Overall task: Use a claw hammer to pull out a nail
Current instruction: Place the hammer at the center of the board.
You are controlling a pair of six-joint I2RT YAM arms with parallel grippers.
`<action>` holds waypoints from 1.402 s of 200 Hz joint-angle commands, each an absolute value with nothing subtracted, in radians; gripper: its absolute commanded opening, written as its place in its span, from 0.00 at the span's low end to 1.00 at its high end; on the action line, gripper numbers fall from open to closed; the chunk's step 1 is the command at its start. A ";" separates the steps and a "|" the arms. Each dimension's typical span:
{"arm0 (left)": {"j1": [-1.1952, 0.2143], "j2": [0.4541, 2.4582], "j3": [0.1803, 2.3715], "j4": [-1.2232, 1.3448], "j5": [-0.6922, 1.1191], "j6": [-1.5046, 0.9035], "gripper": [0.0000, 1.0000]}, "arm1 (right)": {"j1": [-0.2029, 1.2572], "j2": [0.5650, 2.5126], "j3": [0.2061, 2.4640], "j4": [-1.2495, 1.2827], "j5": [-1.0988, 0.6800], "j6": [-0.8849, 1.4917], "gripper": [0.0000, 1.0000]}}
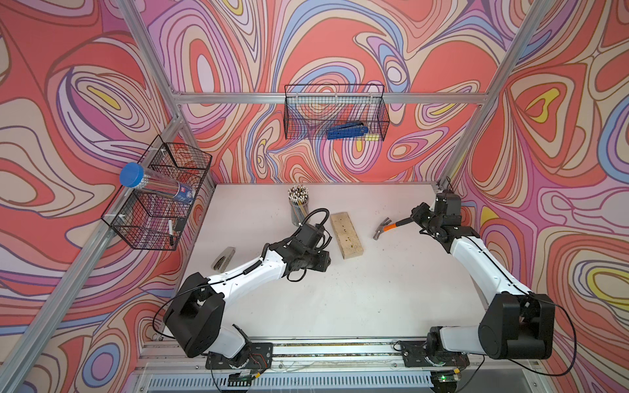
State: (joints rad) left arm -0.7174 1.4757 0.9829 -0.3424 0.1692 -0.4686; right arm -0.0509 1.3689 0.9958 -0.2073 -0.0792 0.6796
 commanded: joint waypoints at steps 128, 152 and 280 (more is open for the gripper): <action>-0.722 1.556 1.017 -0.325 0.205 -0.460 0.43 | -0.143 1.303 0.667 0.084 -0.200 0.829 0.20; -0.722 1.560 1.019 -0.322 0.206 -0.460 0.43 | -0.160 1.293 0.636 0.083 -0.209 0.836 0.28; -0.724 1.565 1.011 -0.313 0.199 -0.465 0.43 | -0.218 1.339 0.491 0.113 -0.209 0.838 0.40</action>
